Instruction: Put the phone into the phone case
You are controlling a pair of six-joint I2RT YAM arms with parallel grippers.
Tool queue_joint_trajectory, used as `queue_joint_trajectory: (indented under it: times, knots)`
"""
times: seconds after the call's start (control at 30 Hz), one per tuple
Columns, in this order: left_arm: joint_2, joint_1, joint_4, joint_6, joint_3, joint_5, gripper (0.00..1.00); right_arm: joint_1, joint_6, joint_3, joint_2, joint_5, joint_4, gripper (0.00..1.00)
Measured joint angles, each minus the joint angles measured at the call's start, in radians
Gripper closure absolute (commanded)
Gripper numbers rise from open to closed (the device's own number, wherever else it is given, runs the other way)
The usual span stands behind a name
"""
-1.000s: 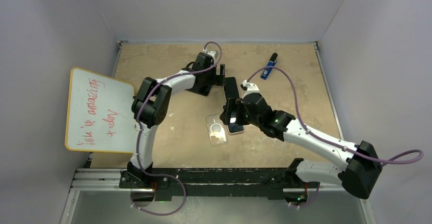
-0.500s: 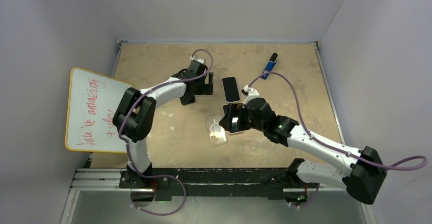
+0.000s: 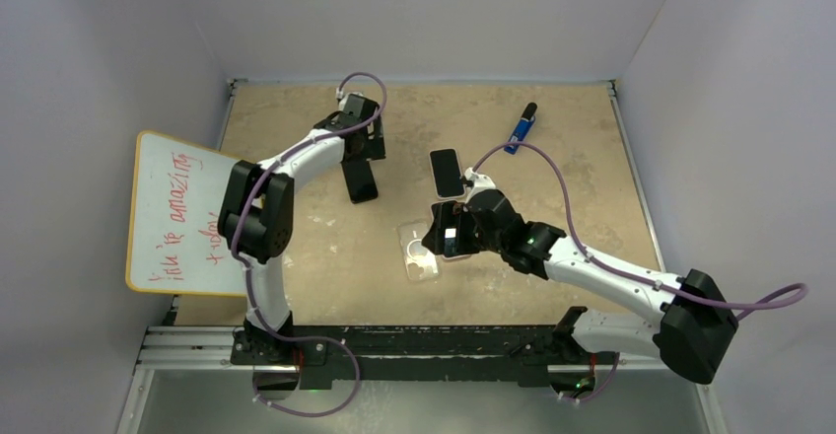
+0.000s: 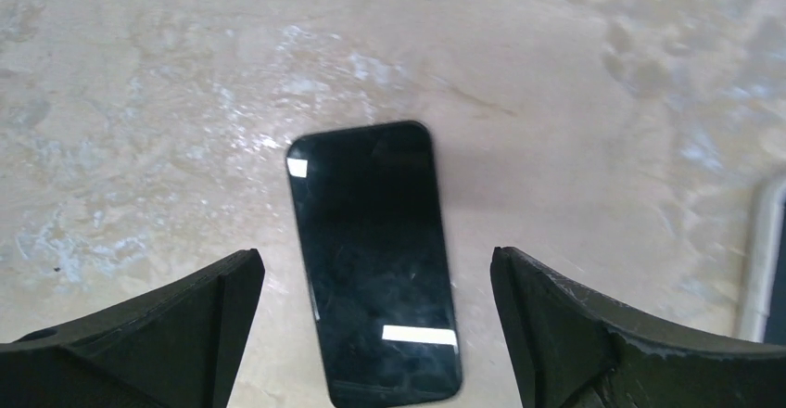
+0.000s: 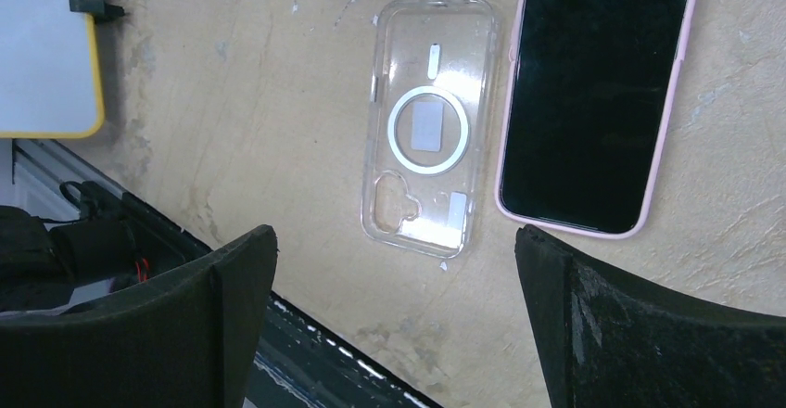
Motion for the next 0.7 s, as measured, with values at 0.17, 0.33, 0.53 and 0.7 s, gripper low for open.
queue_joint_trajectory:
  times: [0.17,0.33,0.53,0.7]
  knots:
    - [0.050,0.048,-0.005,0.022,0.015,0.002,0.00,0.000,-0.005,0.000,0.000,-0.001,0.014,0.02]
    - [0.069,0.060,0.009,0.042,0.019,0.043,0.01,0.000,-0.010,0.001,0.000,-0.013,0.021,0.02]
    - [0.113,0.059,0.019,0.051,0.040,0.061,0.02,0.000,-0.015,0.001,0.000,-0.020,0.034,0.02]
    - [0.167,0.060,0.012,0.040,0.061,0.063,0.03,0.000,-0.023,0.001,-0.003,-0.022,0.034,0.03]
